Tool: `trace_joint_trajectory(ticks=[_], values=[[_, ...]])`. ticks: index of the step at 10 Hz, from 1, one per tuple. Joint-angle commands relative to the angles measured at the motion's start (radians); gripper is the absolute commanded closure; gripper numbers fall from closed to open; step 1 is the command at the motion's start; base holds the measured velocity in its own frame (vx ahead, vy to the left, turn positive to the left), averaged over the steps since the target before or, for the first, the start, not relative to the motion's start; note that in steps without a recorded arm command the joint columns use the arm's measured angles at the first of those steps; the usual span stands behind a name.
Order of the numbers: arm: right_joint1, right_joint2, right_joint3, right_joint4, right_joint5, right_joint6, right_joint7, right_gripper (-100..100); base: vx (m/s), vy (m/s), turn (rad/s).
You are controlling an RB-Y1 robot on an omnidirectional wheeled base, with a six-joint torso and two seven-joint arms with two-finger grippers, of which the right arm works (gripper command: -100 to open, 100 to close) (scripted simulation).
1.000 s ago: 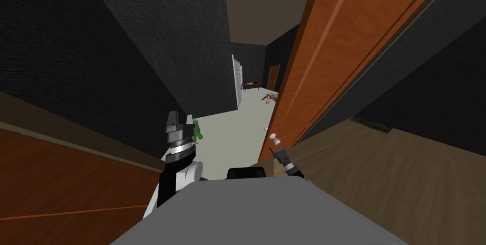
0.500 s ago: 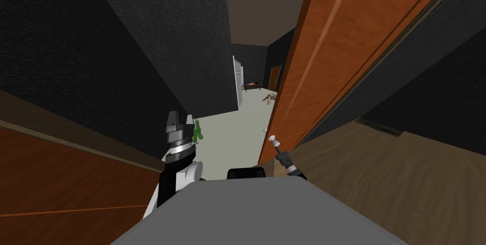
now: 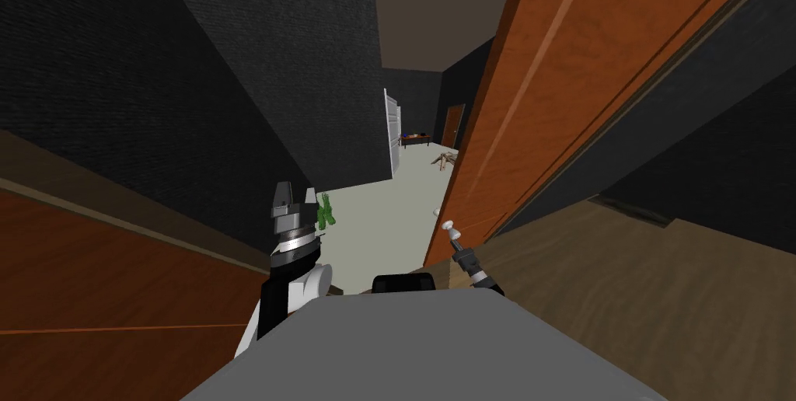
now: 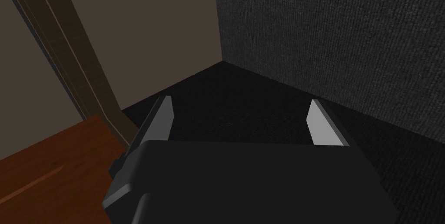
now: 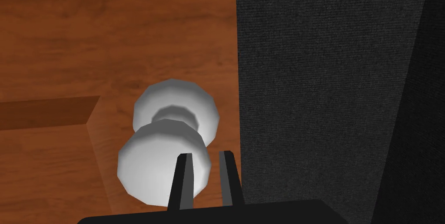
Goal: Pull the door open
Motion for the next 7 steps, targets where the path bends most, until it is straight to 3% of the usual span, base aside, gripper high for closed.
trace_joint_trajectory(ticks=[1, 3, 6, 7], values=[[-0.002, -0.014, -0.019, 0.005, -0.008, -0.011, -0.004, -100, -0.235, 0.073, 0.182], [-0.009, -0.029, -0.042, 0.025, -0.019, -0.027, -0.003, -100, -0.231, 0.022, 0.121], [-0.018, -0.047, -0.071, 0.049, -0.032, -0.048, -0.001, -100, -0.181, -0.099, 0.085], [-0.017, -0.043, -0.065, 0.045, -0.03, -0.043, -0.001, -100, -0.085, -0.067, 0.016]])
